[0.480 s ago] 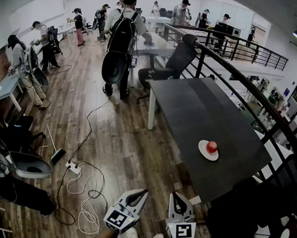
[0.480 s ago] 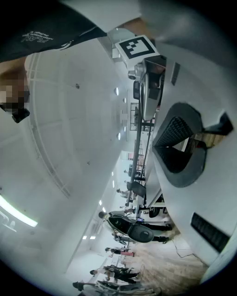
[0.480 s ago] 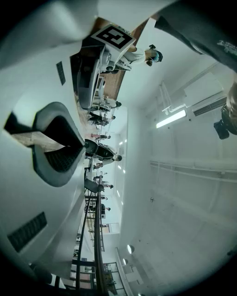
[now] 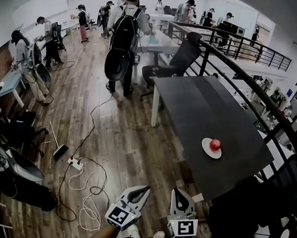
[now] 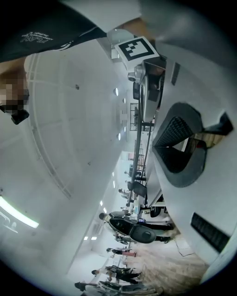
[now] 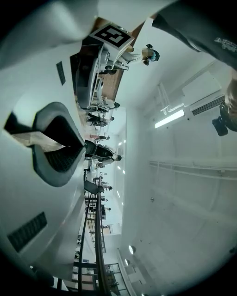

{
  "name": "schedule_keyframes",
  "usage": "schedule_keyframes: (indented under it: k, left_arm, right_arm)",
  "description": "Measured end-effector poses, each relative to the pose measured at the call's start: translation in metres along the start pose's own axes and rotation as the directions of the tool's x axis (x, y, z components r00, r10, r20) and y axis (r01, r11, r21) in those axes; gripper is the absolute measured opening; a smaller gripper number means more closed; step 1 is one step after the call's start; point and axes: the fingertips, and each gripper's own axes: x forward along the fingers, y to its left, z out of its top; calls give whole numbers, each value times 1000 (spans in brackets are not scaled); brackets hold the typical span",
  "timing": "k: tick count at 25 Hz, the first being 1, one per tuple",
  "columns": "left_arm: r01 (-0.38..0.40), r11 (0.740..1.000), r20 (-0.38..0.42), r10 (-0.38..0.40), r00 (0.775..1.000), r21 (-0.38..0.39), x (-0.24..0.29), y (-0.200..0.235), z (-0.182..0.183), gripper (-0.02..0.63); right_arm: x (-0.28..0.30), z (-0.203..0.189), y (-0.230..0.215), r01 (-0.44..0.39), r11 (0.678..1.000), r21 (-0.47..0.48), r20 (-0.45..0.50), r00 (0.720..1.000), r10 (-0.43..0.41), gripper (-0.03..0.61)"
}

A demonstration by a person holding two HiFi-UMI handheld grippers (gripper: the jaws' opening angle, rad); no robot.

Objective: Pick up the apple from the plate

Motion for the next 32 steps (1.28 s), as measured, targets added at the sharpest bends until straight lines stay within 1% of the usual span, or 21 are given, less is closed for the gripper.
schedule_keyframes:
  k: [4, 6, 11, 14, 16, 19, 21, 23, 27, 30, 32]
  left_arm:
    - [16, 1000, -9, -16, 1000, -11, -2, 0, -7, 23]
    - [21, 1000, 2, -21, 1000, -12, -3, 0, -8, 23]
    - [49, 999, 8, -49, 999, -5, -2, 5, -11, 23]
    - [48, 999, -8, -48, 999, -13, 6, 6, -17, 23]
    - [42, 999, -19, -42, 999, -16, 14, 10, -23, 23]
    - [26, 999, -35, -27, 999, -45, 32, 17, -25, 23]
    - [33, 997, -42, -35, 998, -66, 47, 18, -26, 23]
    - [47, 996, -46, -50, 998, -70, 65, 18, -25, 23]
    - [66, 997, -30, -67, 997, -37, 110, 16, -13, 23]
    - [68, 998, -17, -69, 998, -6, 141, 17, -2, 23]
    - [64, 998, -17, -64, 998, 3, 156, 20, 2, 23]
  right_arm:
    - [1, -1, 1, 2, 1000, 10, 15, 1000, -2, 25]
    - [-1, -4, 0, 13, 1000, 21, 18, 1000, -14, 25]
    - [-3, -6, -4, 52, 999, 10, 18, 998, -52, 25]
    - [-5, -14, -14, 78, 996, 40, -1, 997, -78, 25]
    - [-1, -16, -24, 83, 995, 61, 3, 997, -83, 25]
    - [12, -18, -41, 79, 995, 62, 9, 997, -79, 25]
    - [22, -21, -53, 70, 996, 56, 3, 998, -71, 25]
    - [30, -23, -67, 64, 996, 56, 2, 998, -64, 25]
    - [49, -23, -100, 41, 998, 53, 2, 999, -41, 25]
    - [64, -28, -123, 0, 996, 90, -4, 1000, 0, 25]
    - [72, -31, -138, -10, 995, 97, -6, 1000, 10, 25]
